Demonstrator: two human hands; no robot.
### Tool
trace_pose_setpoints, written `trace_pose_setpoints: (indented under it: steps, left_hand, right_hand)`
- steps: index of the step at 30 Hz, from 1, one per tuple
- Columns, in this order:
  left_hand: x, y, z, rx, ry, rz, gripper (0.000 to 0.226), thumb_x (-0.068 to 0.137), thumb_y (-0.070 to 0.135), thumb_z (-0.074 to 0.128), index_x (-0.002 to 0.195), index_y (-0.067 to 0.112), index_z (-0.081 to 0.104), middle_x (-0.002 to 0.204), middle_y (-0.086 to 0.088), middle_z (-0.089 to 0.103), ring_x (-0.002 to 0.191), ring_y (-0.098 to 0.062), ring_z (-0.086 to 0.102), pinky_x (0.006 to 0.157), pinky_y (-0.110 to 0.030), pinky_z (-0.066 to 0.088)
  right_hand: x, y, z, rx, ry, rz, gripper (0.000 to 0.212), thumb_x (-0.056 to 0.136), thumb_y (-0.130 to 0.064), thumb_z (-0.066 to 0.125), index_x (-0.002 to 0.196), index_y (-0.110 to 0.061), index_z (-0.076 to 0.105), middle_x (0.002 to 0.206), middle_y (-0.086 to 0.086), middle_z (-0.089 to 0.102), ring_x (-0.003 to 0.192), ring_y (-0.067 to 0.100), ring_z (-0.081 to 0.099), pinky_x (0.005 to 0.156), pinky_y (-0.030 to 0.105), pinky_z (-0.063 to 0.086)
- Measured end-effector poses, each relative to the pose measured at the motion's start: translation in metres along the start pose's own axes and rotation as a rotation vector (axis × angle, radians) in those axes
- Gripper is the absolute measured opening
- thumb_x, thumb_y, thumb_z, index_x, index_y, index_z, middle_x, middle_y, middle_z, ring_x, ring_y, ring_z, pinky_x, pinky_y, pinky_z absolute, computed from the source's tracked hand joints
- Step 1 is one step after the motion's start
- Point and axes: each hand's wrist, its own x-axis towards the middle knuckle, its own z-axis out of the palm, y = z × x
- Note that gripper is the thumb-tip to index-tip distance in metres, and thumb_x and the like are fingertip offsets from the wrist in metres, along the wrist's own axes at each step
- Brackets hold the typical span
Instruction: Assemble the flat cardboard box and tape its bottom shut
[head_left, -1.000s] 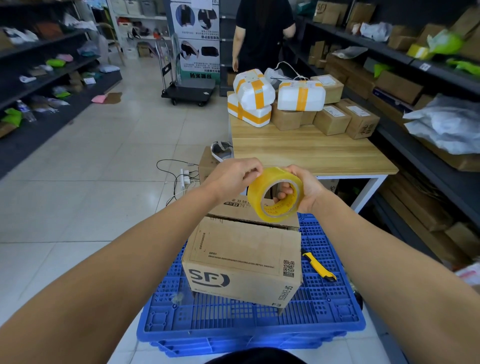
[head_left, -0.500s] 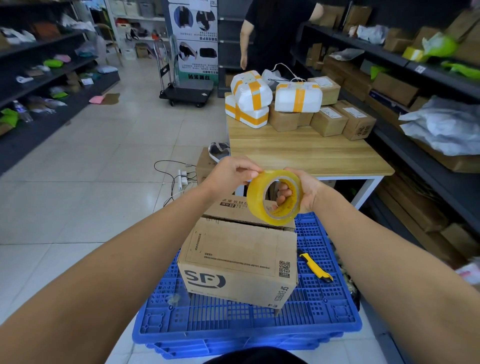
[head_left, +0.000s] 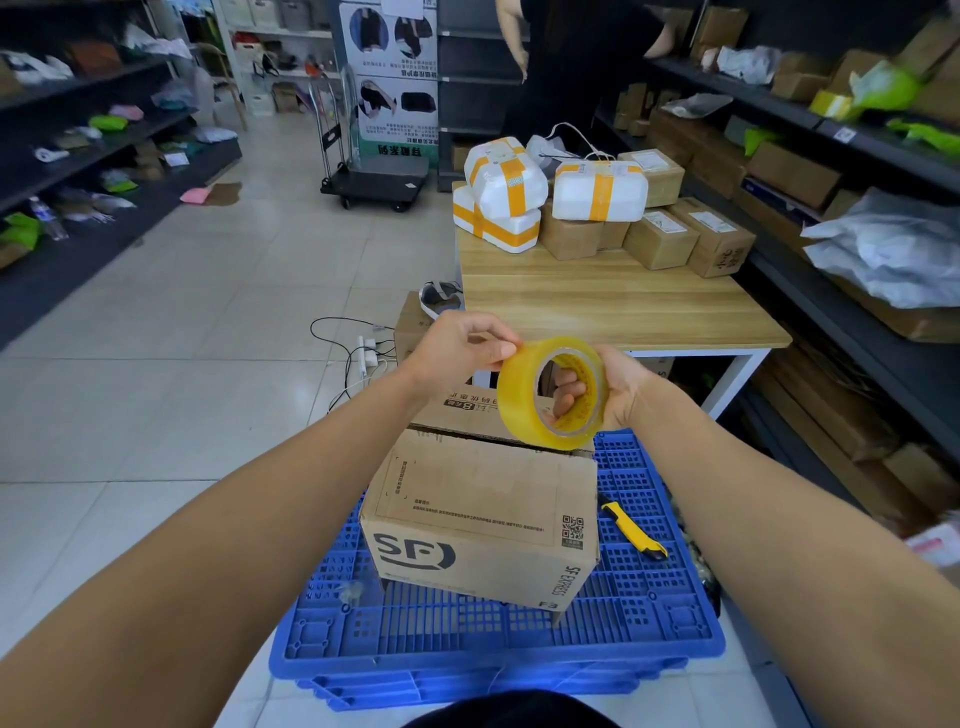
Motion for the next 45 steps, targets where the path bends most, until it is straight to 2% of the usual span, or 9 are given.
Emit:
trace_pose_setpoints:
  steps: [11, 17, 19, 23, 27, 33, 38, 42, 45]
  left_hand:
    - [-0.002, -0.001, 0.003, 0.290, -0.009, 0.015, 0.027, 0.096, 0.002, 0.041, 0.075, 0.018, 0.046, 0.075, 0.002, 0.051, 0.069, -0.009, 0.049, 0.059, -0.009, 0.045]
    - [-0.005, 0.002, -0.009, 0.134, -0.021, -0.020, 0.012, 0.094, 0.006, 0.050, 0.095, 0.008, 0.062, 0.090, -0.006, 0.064, 0.083, -0.016, 0.061, 0.074, -0.021, 0.055]
    - [-0.007, 0.000, -0.012, 0.030, -0.004, -0.043, 0.016, 0.091, 0.006, 0.057, 0.104, 0.009, 0.067, 0.097, -0.007, 0.068, 0.084, -0.014, 0.065, 0.071, -0.020, 0.056]
    - [-0.007, 0.000, -0.011, -0.024, 0.063, -0.045, 0.008, 0.086, 0.002, 0.063, 0.085, 0.007, 0.068, 0.080, -0.001, 0.067, 0.071, -0.007, 0.064, 0.067, -0.015, 0.053]
    - [-0.005, 0.001, -0.006, 0.198, 0.044, -0.032, 0.013, 0.093, 0.003, 0.052, 0.083, 0.009, 0.058, 0.077, 0.000, 0.060, 0.072, -0.009, 0.058, 0.061, -0.009, 0.050]
    - [-0.001, 0.001, -0.009, 0.354, -0.016, -0.051, 0.014, 0.095, 0.005, 0.046, 0.084, 0.004, 0.055, 0.084, -0.008, 0.058, 0.083, -0.020, 0.057, 0.083, -0.043, 0.052]
    - [0.000, 0.002, -0.010, 0.416, -0.062, -0.071, 0.015, 0.095, 0.004, 0.044, 0.081, 0.007, 0.050, 0.086, -0.009, 0.054, 0.083, -0.020, 0.051, 0.085, -0.046, 0.049]
    - [-0.001, 0.004, -0.007, 0.381, -0.100, -0.134, 0.027, 0.096, 0.004, 0.043, 0.073, 0.018, 0.046, 0.091, -0.009, 0.054, 0.088, -0.021, 0.053, 0.087, -0.044, 0.050]
    - [-0.002, 0.004, -0.007, 0.299, -0.123, -0.178, 0.019, 0.097, 0.011, 0.045, 0.081, 0.013, 0.053, 0.094, -0.011, 0.057, 0.093, -0.025, 0.057, 0.089, -0.042, 0.052]
  right_hand:
    - [0.003, 0.010, 0.012, 0.015, -0.019, 0.028, 0.041, 0.090, -0.022, 0.043, 0.052, -0.011, 0.052, 0.045, 0.003, 0.044, 0.035, 0.015, 0.036, 0.047, 0.023, 0.045]
    - [0.003, 0.008, 0.013, 0.062, -0.030, 0.004, 0.044, 0.093, -0.023, 0.040, 0.053, -0.011, 0.051, 0.045, 0.003, 0.044, 0.034, 0.015, 0.035, 0.043, 0.020, 0.041]
    - [0.002, 0.007, 0.013, 0.057, -0.033, 0.009, 0.044, 0.093, -0.023, 0.040, 0.052, -0.011, 0.052, 0.045, 0.003, 0.044, 0.034, 0.015, 0.036, 0.042, 0.020, 0.040]
    - [0.002, 0.008, 0.016, 0.018, -0.028, 0.015, 0.036, 0.093, -0.024, 0.041, 0.059, -0.013, 0.051, 0.045, 0.002, 0.044, 0.034, 0.014, 0.035, 0.043, 0.020, 0.039]
    - [0.004, 0.011, 0.018, 0.021, -0.020, 0.028, 0.032, 0.094, -0.024, 0.041, 0.063, -0.014, 0.048, 0.045, 0.003, 0.044, 0.034, 0.014, 0.036, 0.042, 0.023, 0.044]
    - [0.006, 0.011, 0.019, -0.012, 0.026, 0.030, 0.032, 0.094, -0.024, 0.041, 0.066, -0.014, 0.050, 0.046, 0.004, 0.046, 0.034, 0.015, 0.036, 0.042, 0.026, 0.046]
    - [0.009, 0.008, 0.017, -0.033, 0.083, 0.043, 0.038, 0.093, -0.025, 0.043, 0.058, -0.012, 0.051, 0.046, 0.004, 0.046, 0.034, 0.016, 0.037, 0.044, 0.027, 0.047]
    - [0.014, 0.008, 0.011, -0.051, 0.125, 0.075, 0.044, 0.091, -0.023, 0.040, 0.052, -0.009, 0.053, 0.046, 0.005, 0.047, 0.037, 0.018, 0.039, 0.063, 0.032, 0.046]
    - [0.015, 0.008, 0.006, -0.035, 0.125, 0.076, 0.040, 0.091, -0.022, 0.040, 0.055, -0.010, 0.053, 0.047, 0.004, 0.046, 0.035, 0.018, 0.039, 0.055, 0.030, 0.049]
